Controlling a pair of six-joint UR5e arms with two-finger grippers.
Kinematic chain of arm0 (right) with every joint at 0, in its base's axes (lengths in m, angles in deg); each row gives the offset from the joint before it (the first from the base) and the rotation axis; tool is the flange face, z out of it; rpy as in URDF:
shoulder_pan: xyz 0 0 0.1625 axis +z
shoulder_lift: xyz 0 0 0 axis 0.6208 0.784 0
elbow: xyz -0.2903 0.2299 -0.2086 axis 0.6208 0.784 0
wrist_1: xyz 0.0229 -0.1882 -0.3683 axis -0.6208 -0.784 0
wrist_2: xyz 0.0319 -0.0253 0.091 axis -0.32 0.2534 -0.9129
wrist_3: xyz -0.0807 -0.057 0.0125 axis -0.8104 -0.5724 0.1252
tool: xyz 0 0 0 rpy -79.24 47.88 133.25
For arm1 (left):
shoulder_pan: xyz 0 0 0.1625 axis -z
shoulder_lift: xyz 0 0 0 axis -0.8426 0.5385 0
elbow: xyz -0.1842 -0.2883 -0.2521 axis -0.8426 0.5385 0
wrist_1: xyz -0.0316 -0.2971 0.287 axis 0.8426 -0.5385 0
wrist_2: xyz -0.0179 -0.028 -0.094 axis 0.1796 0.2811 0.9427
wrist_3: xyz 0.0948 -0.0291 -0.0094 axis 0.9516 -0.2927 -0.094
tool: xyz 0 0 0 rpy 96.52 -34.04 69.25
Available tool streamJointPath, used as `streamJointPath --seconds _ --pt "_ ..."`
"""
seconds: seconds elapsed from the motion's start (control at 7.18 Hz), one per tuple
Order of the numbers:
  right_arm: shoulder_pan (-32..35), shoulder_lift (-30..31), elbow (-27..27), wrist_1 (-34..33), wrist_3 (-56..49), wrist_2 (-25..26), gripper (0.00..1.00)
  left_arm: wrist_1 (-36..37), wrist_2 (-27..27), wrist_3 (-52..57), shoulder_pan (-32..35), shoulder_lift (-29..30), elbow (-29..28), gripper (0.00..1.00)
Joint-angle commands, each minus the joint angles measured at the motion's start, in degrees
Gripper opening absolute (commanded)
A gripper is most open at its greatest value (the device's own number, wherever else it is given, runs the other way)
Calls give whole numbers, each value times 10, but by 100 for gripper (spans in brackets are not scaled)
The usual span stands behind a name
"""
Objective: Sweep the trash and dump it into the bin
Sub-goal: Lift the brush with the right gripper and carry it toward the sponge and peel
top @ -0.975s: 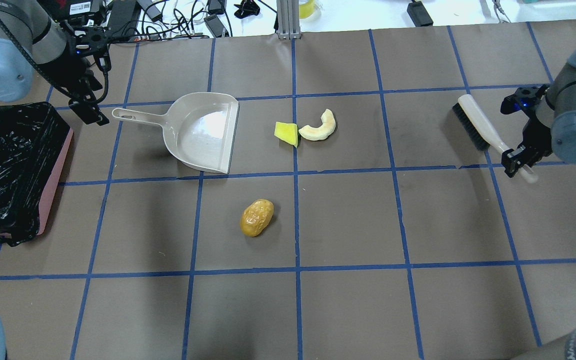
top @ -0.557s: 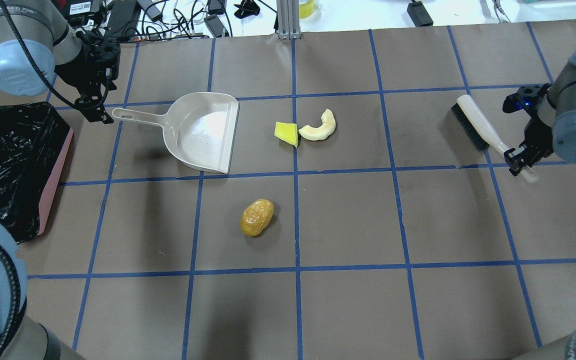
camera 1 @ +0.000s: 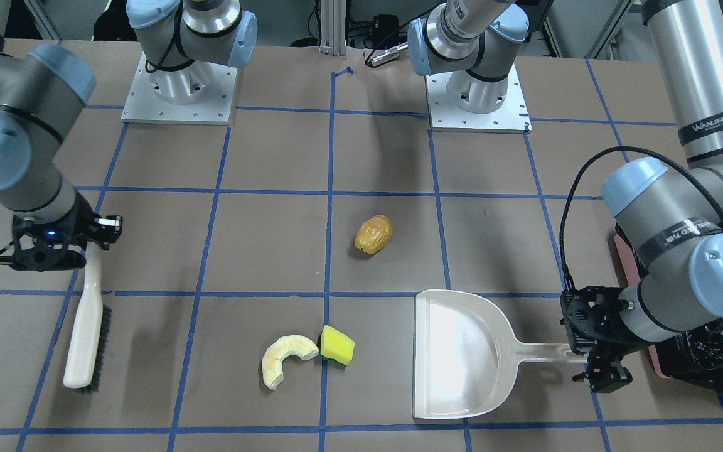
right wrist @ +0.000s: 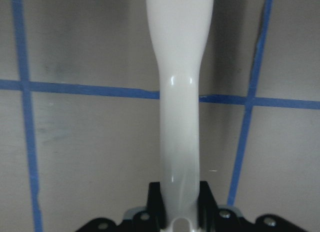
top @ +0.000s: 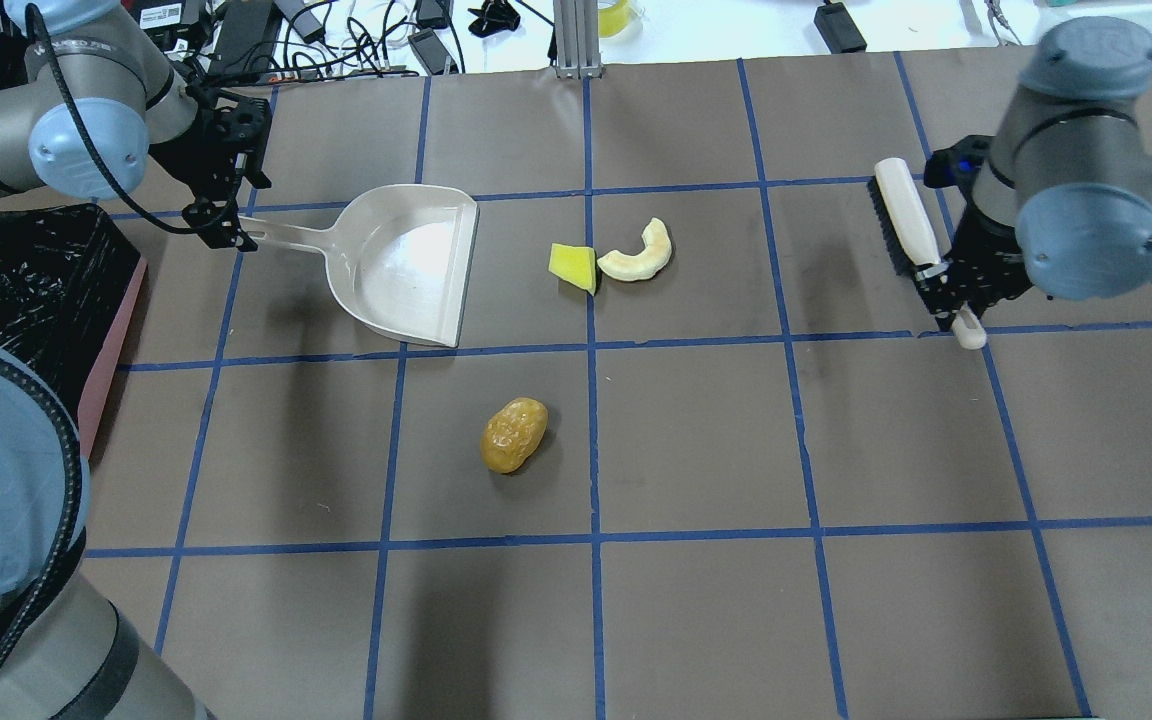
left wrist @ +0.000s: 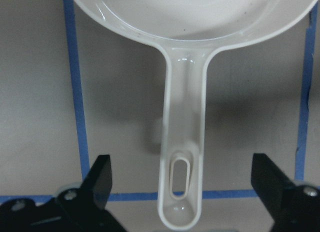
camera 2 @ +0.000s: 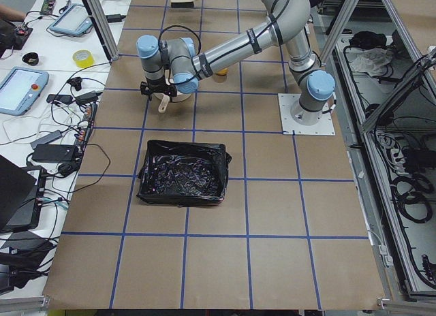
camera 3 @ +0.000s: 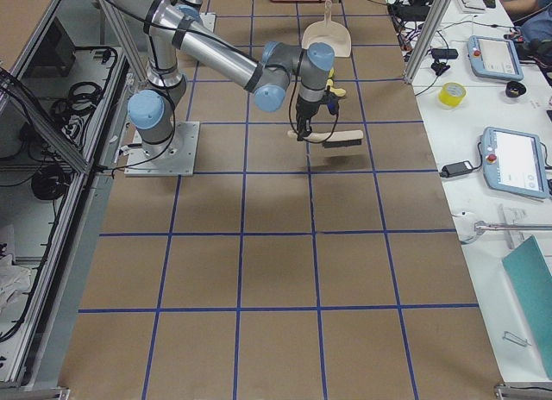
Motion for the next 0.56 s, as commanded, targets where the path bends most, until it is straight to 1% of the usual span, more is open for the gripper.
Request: streamJointPath --seconds 0.0,0.14,0.28,0.42 --pt "133 -12 22 34 216 7 0 1 4 -14 0 9 4 99" --pt "176 -32 35 32 251 8 0 1 4 -15 0 11 4 99" --pt "204 -47 48 33 268 7 0 1 4 -15 0 14 4 99" --pt "222 -67 51 32 296 2 0 1 3 -16 0 17 5 97"
